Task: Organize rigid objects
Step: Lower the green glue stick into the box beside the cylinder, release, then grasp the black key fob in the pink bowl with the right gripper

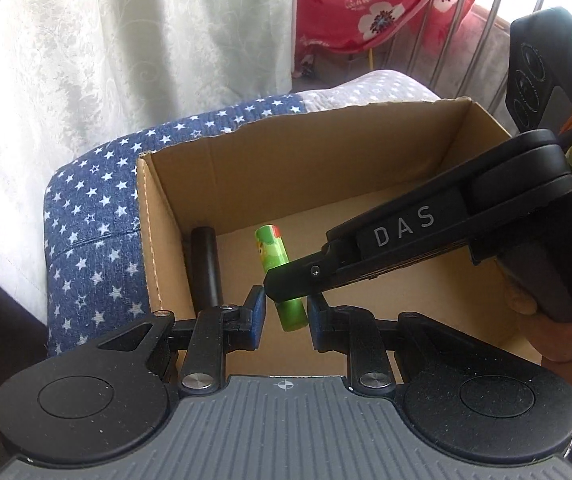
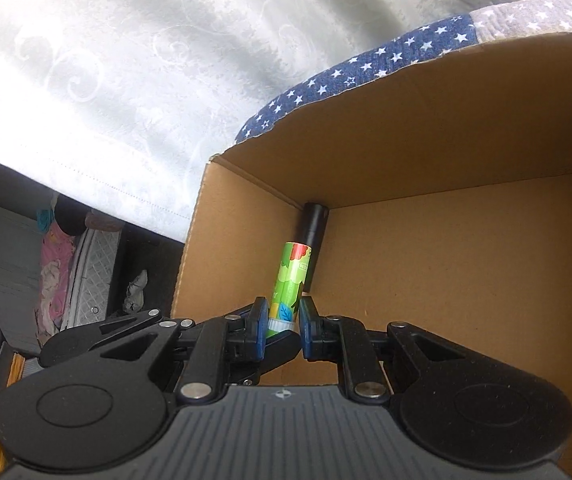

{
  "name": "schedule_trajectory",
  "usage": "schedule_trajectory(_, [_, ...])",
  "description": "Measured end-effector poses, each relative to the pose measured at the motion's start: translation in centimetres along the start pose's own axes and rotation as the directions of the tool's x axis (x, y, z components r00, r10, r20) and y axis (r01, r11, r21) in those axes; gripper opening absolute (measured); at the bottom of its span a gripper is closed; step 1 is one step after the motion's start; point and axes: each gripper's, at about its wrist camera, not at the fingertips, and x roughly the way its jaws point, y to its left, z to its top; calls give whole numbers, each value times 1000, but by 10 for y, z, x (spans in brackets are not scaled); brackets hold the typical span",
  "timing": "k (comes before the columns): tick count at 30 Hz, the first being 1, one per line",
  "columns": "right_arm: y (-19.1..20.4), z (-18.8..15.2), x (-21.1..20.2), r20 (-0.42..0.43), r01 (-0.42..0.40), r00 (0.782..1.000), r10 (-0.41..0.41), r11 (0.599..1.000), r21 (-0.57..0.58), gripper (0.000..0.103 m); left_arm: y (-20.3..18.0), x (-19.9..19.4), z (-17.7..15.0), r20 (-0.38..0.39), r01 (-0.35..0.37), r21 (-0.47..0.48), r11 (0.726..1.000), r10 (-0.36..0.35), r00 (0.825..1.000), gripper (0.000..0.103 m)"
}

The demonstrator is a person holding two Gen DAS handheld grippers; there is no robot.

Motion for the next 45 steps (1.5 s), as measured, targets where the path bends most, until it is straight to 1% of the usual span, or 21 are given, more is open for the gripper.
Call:
schedule_trajectory(4, [-4, 16, 19, -9, 54, 998, -54, 999, 7, 18, -7, 5, 10, 4, -88, 46, 995, 88, 996, 24])
schedule_trajectory(6, [-4, 21, 26, -8, 74, 997, -74, 997, 12, 17, -7, 7, 11, 6, -108, 42, 993, 108, 994, 24])
schedule_trajectory(9, [-5, 25, 31, -21, 72, 997, -71, 997, 12, 19, -4, 3, 13, 13, -93, 21, 995, 93, 996, 24])
schedule_trajectory(12, [-7, 25, 30, -13, 88, 996, -88, 996, 16, 19, -2, -5, 11, 33, -86, 9, 996, 85, 996, 24])
schedule_trajectory(15, [-5, 21, 17, 2, 59, 998, -59, 998, 25, 19, -2, -19, 8, 55, -74, -7, 997, 74, 996, 24])
schedule_trajectory(18, [5, 13, -13, 54, 26, 998, -26, 1000, 3, 19, 0, -43, 0, 102, -63, -21, 998, 64, 993, 25])
schedule_trajectory(21, [15, -12, -55, 116, 4, 993, 2, 999, -50, 20, 2, -74, -14, 161, -35, -35, 999, 40, 986, 27])
schedule_trajectory(24, [21, -44, -102, 190, -17, 981, 36, 994, -105, 20, -1, -105, -36, 223, -15, -25, 1000, 21, 975, 29])
schedule_trajectory(27, [19, -89, -148, 280, -41, 956, 81, 988, -146, 20, -10, -126, -65, 263, -10, 0, 1000, 9, 965, 30])
schedule_trajectory(28, [17, -107, -163, 315, -46, 945, 94, 987, -156, 20, -13, -132, -78, 276, -4, 12, 1000, 1, 961, 31])
schedule_trajectory(31, [6, -155, -190, 385, -47, 917, 108, 985, -165, 20, -27, -138, -110, 290, 24, 39, 999, -34, 956, 32])
schedule_trajectory(34, [-12, -199, -192, 416, -33, 905, 90, 989, -141, 20, -46, -132, -138, 276, 56, 80, 995, -77, 958, 32])
schedule_trajectory(35, [-17, -212, -188, 417, -35, 905, 86, 991, -130, 20, -55, -130, -149, 269, 71, 98, 993, -95, 958, 32])
schedule_trajectory(37, [-28, -237, -173, 405, -33, 912, 70, 995, -99, 20, -71, -121, -164, 254, 107, 131, 986, -138, 957, 32])
schedule_trajectory(39, [-35, -253, -158, 396, -25, 917, 54, 997, -78, 20, -84, -111, -174, 224, 153, 153, 976, -185, 957, 32])
schedule_trajectory(40, [-40, -260, -149, 389, -23, 920, 46, 998, -63, 21, -93, -102, -178, 193, 176, 161, 971, -206, 959, 32])
schedule_trajectory(42, [-45, -270, -137, 379, -26, 925, 41, 999, -45, 21, -105, -88, -181, 160, 200, 170, 965, -227, 961, 32])
schedule_trajectory(45, [-47, -278, -125, 376, 2, 927, 10, 1000, -30, 21, -119, -73, -185, 122, 209, 171, 963, -231, 965, 32])
